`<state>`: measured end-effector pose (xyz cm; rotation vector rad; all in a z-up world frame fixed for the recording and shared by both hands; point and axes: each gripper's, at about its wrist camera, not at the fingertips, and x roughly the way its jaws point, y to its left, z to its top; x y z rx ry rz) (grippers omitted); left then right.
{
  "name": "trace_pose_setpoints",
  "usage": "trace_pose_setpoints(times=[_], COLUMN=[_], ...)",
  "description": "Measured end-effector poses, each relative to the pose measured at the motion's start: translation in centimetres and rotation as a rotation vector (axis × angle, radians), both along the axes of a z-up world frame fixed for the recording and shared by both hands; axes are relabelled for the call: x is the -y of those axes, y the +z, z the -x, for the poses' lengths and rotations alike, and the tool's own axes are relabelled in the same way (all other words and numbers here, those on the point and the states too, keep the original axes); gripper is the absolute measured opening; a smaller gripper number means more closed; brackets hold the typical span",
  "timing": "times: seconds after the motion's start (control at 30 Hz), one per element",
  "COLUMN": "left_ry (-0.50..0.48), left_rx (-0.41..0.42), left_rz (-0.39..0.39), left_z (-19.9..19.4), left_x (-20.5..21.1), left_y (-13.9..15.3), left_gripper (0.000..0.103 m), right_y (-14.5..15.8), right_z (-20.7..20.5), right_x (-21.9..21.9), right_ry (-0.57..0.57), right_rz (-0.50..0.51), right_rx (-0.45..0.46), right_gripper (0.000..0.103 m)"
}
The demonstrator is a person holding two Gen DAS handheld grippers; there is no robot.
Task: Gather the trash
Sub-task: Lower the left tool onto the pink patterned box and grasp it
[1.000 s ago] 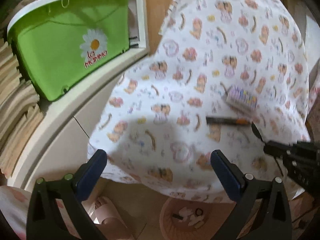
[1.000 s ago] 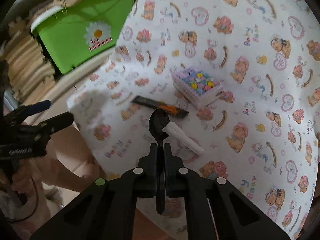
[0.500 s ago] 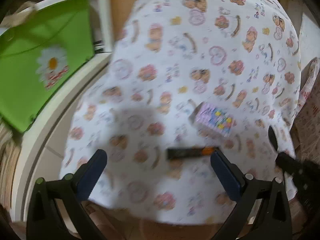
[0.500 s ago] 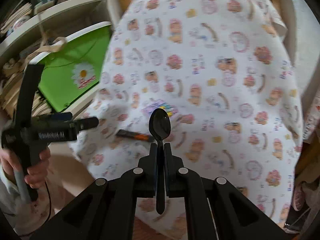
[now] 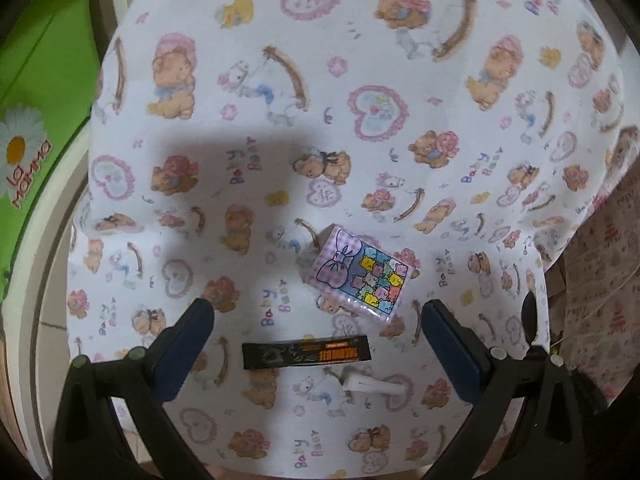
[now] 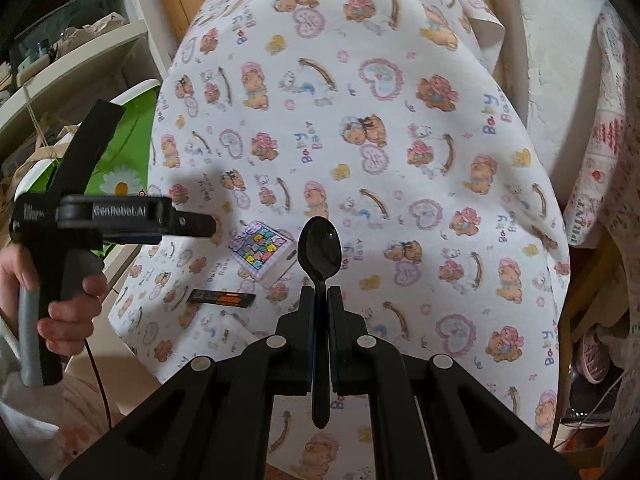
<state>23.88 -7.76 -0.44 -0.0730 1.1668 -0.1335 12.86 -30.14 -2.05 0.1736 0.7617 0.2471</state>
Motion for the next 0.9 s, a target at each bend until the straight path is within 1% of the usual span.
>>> trace_pose_setpoints(times=[0.07, 0.13, 0.17, 0.23, 0.27, 0.37, 0.4, 0.47, 0.53, 0.57, 0.6, 0.63, 0.67, 0.7, 0.73, 0.8, 0.83, 0.9], left_ry=[0.002, -0.005, -0.006, -0.005, 0.001, -0.001, -0.012, -0.058, -0.131, -0.145, -0.160, -0.176, -0.193, -0.230, -0.269, -0.288, -0.284, -0.279], left_rx=[-0.011, -0.010, -0.011, -0.024, -0.043, -0.105, -0.112, -0.123, -0.153, -0.152, -0.140, -0.107, -0.075, -0.057, -0.062, -0.069, -0.078, -0.082], left_rz=[0.000, -0.031, -0.036, -0.012, 0.016, 0.065, 0.066, 0.042, -0.012, -0.043, -0.094, -0.157, -0.203, -0.249, -0.266, -0.264, -0.248, -0.206], left_z=[0.0, -0.1, -0.2, -0.7, -1.0, -1.8, -2.0, -2.1, -2.3, -2.3, -2.4, -2.3, -2.2, -2.0, -1.9, -1.8, -1.8, -1.9], left_x=[0.0, 0.2, 0.2, 0.2, 0.2, 0.8, 1.3, 2.6, 4.4, 4.8, 5.6, 6.3, 6.8, 7.5, 8.1, 8.4, 8.4, 8.2], left_y=[0.2, 0.5, 0.7, 0.7, 0.7, 0.0, -0.1, -0.5, -1.4, -1.7, -2.2, -2.5, -2.8, -3.4, -4.1, -5.0, -5.3, -5.7], left_gripper=[0.103, 0.103, 0.103, 0.103, 0.103, 0.103, 0.103, 0.103, 0.103, 0.103, 0.103, 0.103, 0.103, 0.103, 0.103, 0.103, 0.103, 0.101], right_y=[-0.3, -0.4, -0.4, -0.7, -0.8, -1.0, -1.3, -1.6, -1.5, -1.4, -1.3, -1.2, -1.1, -1.1, -1.0, -1.0, -1.1, -1.1], right_z=[-0.2, -0.5, -0.7, -1.0, -1.0, -1.2, -1.5, -1.8, -1.9, -1.9, -1.8, -1.8, -1.8, -1.8, -1.7, -1.6, -1.5, -1.4], right_x=[-0.1, -0.2, 0.1, 1.5, 1.9, 2.6, 2.9, 3.3, 3.2, 3.1, 2.9, 2.9, 2.9, 3.0, 3.0, 3.2, 3.2, 3.5], right_ry=[-0.003, -0.011, -0.019, -0.047, -0.065, -0.107, -0.112, -0.107, -0.108, -0.110, -0.111, -0.107, -0.100, -0.093, -0.090, -0.105, -0.112, -0.108], right_rz=[-0.003, -0.015, -0.053, -0.166, -0.175, -0.134, -0.157, -0.209, -0.196, -0.181, -0.172, -0.180, -0.193, -0.206, -0.204, -0.176, -0.169, -0.187], right_rx=[-0.017, -0.025, -0.035, -0.081, -0.085, -0.091, -0.106, -0.129, -0.123, -0.115, -0.109, -0.108, -0.109, -0.108, -0.103, -0.096, -0.097, -0.106], right_gripper=[0.007, 0.007, 0.007, 0.007, 0.007, 0.007, 0.007, 0.007, 0.007, 0.007, 0.007, 0.007, 0.007, 0.007, 0.007, 0.007, 0.007, 0.007])
